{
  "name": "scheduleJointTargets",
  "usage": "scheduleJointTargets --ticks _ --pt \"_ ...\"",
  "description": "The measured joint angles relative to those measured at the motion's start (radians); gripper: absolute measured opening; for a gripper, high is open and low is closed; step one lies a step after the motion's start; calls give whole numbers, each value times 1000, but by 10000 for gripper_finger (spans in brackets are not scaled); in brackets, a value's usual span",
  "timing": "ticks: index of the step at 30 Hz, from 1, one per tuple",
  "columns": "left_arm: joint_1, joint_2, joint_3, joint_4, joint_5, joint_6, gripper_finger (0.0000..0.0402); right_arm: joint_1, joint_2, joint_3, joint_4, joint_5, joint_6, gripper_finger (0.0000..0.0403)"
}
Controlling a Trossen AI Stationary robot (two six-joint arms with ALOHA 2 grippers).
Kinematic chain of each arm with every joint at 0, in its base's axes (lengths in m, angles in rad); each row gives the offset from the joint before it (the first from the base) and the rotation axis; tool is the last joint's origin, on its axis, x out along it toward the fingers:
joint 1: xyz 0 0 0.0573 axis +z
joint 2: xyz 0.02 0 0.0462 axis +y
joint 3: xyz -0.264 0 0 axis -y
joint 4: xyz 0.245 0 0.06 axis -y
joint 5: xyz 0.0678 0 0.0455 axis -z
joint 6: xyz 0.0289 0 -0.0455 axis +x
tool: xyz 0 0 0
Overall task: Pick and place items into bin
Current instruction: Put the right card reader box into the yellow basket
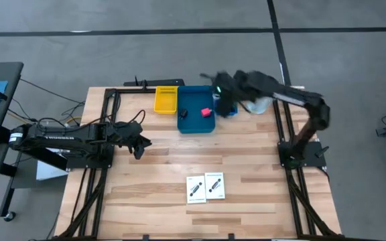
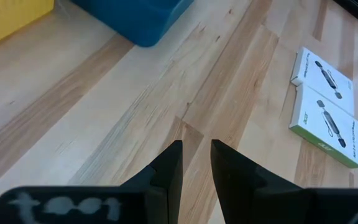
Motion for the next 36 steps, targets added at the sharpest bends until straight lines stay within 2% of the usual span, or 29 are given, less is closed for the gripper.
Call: scheduleJointTargets --ticks 5,10,14,17,20,23,30,36 --pt "0 0 0 0 0 0 71 265 -165 -136 37 91 92 118" --pt "0 0 0 0 0 0 71 527 -272 -415 192 294 331 121" --pt "0 0 0 0 0 0 71 701 -286 -668 453 532 540 121" --pt "0 0 0 0 0 0 71 787 -246 -803 714 652 574 120" --pt "0 0 0 0 0 0 71 845 -179 -859 925 678 573 118" --pt "0 0 0 1 0 0 71 887 -104 -862 998 679 545 119" --pt "0 0 0 5 -9 12 71 958 48 -851 992 619 504 118" --pt "0 0 -5 76 -177 66 71 997 107 -851 988 598 520 118"
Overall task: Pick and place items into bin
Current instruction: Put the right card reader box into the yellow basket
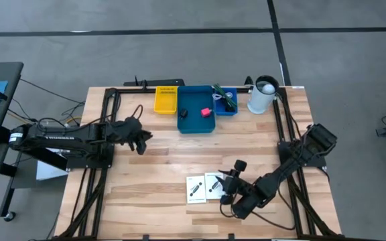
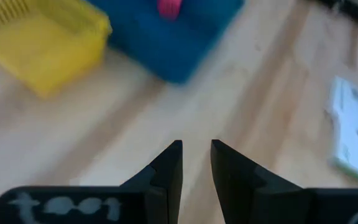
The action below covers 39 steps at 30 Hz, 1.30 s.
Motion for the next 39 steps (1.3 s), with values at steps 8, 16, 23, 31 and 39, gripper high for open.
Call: scheduleJointTargets --ticks 8,16,23,31,39 --pt "-44 13 -222 752 166 239 71 -12 -24 1 -9 0 0 118" --pt "-86 31 -366 1096 327 266 71 -6 -36 1 -7 -7 1 118" --pt "-86 34 -355 1065 246 271 71 -6 -37 1 -21 -12 2 118" --pt "-90 58 -354 1001 352 138 71 42 -41 1 -185 -139 170 118" --pt "-156 179 -304 811 361 73 71 46 -107 1 -344 -355 376 118"
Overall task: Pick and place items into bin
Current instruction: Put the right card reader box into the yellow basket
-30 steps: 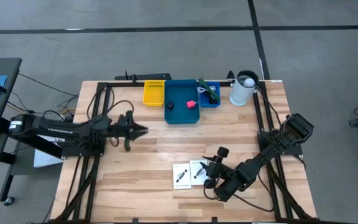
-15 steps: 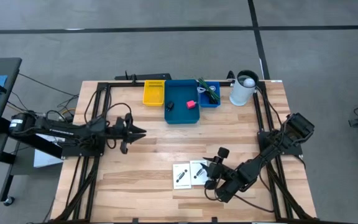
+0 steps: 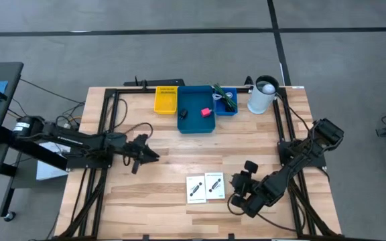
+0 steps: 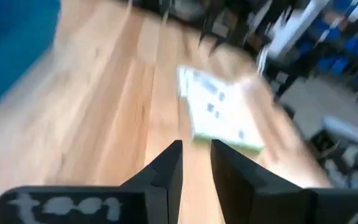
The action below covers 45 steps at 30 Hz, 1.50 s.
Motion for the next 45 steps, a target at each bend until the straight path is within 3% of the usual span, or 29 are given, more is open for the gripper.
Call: scheduleJointTargets --ticks 4,10,18,23,27,34,40,45 --pt "-39 111 85 -152 -30 16 71 -10 -25 0 -5 -86 1 118" --pt "-81 330 228 -236 -15 103 71 -37 -23 0 -11 -187 -16 118" --pt "-109 657 461 -381 49 133 71 -72 -15 0 -18 -307 -83 118" --pt "-113 813 620 -489 145 159 71 -104 -15 0 -14 -380 -153 118" --pt "-115 873 704 -522 207 194 71 -137 -15 0 3 -423 -225 118" --pt "-139 878 764 -537 189 206 71 -203 4 0 12 -523 -367 118" --pt "-198 878 782 -545 108 185 71 -256 75 4 48 -608 -489 118" --pt "-244 877 783 -546 11 155 71 -280 105 7 45 -618 -555 118"
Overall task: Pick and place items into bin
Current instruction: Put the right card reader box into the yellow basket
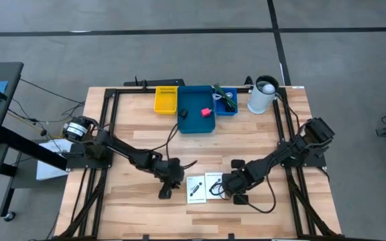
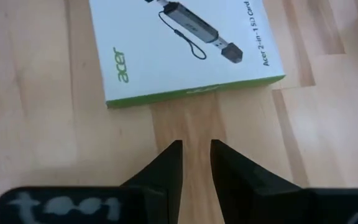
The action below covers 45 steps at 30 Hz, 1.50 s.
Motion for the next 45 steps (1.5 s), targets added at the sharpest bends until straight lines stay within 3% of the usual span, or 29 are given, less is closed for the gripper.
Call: scheduleJointTargets --ticks 10,17,25,31,45 --pt "-30 7 -2 -63 -103 -26 71 -9 -14 -8 37 18 -46 118" --pt "-29 87 32 15 -69 -72 71 -14 -9 -8 129 60 -66 118" --pt "-38 205 175 15 -5 -15 71 -30 4 -9 247 74 -93 118" --pt "-39 213 235 -12 -9 39 71 -32 7 -7 343 102 -117 118" --pt "-43 213 258 6 -63 46 71 -30 3 -7 355 87 -120 118"
